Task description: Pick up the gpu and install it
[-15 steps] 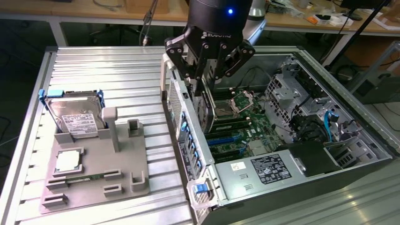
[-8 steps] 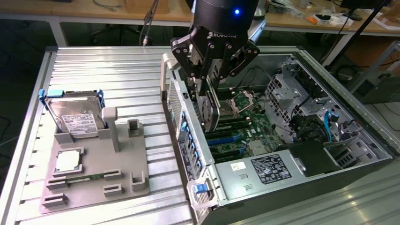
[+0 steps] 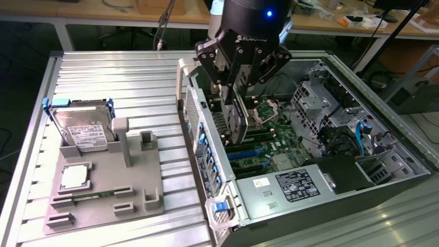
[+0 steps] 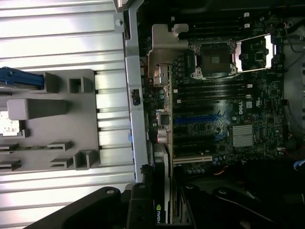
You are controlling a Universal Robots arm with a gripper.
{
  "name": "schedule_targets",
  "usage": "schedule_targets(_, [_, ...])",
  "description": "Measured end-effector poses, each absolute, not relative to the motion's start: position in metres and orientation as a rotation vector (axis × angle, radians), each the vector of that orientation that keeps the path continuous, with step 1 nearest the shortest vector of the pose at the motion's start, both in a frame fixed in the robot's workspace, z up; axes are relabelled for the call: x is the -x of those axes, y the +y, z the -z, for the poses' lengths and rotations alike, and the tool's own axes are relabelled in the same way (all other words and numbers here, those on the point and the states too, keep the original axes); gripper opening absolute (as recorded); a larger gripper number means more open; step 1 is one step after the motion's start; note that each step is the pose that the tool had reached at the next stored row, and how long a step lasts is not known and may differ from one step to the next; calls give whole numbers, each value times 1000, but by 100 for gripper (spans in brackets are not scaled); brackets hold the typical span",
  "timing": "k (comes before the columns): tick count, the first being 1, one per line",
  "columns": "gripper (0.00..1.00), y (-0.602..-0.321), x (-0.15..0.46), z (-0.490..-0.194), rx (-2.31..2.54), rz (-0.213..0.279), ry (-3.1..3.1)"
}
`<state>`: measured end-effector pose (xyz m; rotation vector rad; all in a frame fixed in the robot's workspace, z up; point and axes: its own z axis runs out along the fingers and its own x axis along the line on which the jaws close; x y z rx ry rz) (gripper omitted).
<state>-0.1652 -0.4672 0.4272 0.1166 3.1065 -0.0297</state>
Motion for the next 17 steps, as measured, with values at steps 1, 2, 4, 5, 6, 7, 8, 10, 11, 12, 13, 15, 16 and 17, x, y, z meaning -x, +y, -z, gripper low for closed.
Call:
schedule_targets(1, [27, -467, 164, -427, -117, 30, 3106])
schedule_targets(2, [27, -467, 163, -427, -116, 30, 3106])
schedule_targets(4, [27, -467, 160, -427, -117, 30, 3106])
schedule_targets(5, [27, -467, 157, -427, -117, 30, 3106])
schedule_targets(6, [27, -467, 156, -427, -117, 30, 3106])
schedule_targets(7, [27, -467, 155, -427, -117, 30, 3106])
schedule_targets(8, [27, -467, 154, -427, -117, 30, 3106])
schedule_targets(10, [27, -467, 151, -427, -117, 30, 3106])
schedule_targets(11, [27, -467, 150, -427, -117, 30, 3106])
schedule_targets(12, [27, -467, 149, -427, -117, 30, 3106])
schedule_targets(13, [27, -467, 148, -427, -117, 30, 3106])
schedule_targets(15, [27, -467, 145, -427, -117, 30, 3106])
schedule_targets(16, [27, -467, 144, -427, -117, 30, 3106])
schedule_targets(17, [27, -467, 142, -427, -117, 30, 3106])
